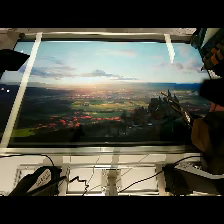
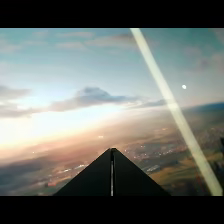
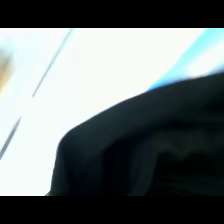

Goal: Fold the clothes and pants, and hang the long-sleeved shirts on hangers.

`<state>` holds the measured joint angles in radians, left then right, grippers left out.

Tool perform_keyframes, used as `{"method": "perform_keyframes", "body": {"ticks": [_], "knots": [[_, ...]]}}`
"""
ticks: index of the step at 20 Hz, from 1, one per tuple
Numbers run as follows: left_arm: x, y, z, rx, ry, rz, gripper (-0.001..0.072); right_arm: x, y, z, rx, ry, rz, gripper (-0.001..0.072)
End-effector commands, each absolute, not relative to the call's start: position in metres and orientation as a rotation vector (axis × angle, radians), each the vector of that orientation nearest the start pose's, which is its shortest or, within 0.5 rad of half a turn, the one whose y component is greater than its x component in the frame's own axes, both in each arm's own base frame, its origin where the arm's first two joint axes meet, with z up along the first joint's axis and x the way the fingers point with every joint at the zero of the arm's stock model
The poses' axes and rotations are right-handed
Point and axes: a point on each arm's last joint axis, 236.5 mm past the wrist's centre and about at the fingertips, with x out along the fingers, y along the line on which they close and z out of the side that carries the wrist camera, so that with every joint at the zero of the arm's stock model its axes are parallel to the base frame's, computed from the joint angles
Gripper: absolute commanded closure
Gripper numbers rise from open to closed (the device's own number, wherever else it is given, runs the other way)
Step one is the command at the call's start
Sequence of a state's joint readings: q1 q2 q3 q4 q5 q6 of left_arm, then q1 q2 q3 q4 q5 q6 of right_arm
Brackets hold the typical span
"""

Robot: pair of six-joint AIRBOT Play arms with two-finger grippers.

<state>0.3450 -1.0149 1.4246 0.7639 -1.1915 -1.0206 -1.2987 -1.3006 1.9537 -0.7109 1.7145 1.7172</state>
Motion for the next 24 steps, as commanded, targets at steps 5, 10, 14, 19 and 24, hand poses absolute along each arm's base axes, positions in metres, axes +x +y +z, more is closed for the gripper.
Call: {"method": "perform_keyframes", "body": {"ticks": [5,10,14,19,24], "knots": [[0.391,-0.021,0.272,-0.135,0.533,-0.405,0.0684,0.115,-0.339,0.283,1.128,0.448,-0.837,0.0703],[0.391,-0.021,0.273,-0.136,0.533,-0.406,0.0684,0.093,-0.334,0.269,1.11,0.537,-0.915,0.0703],[0.391,-0.021,0.273,-0.136,0.533,-0.405,0.0684,0.045,-0.345,0.254,1.123,0.577,-1.177,0.0455],[0.391,-0.021,0.273,-0.136,0.533,-0.406,0.0684,0.046,-0.348,0.255,1.114,0.565,-1.177,0.0017],[0.391,-0.021,0.273,-0.136,0.533,-0.406,0.0684,0.121,-0.342,0.273,1.06,0.52,-0.877,0.0451]]}}
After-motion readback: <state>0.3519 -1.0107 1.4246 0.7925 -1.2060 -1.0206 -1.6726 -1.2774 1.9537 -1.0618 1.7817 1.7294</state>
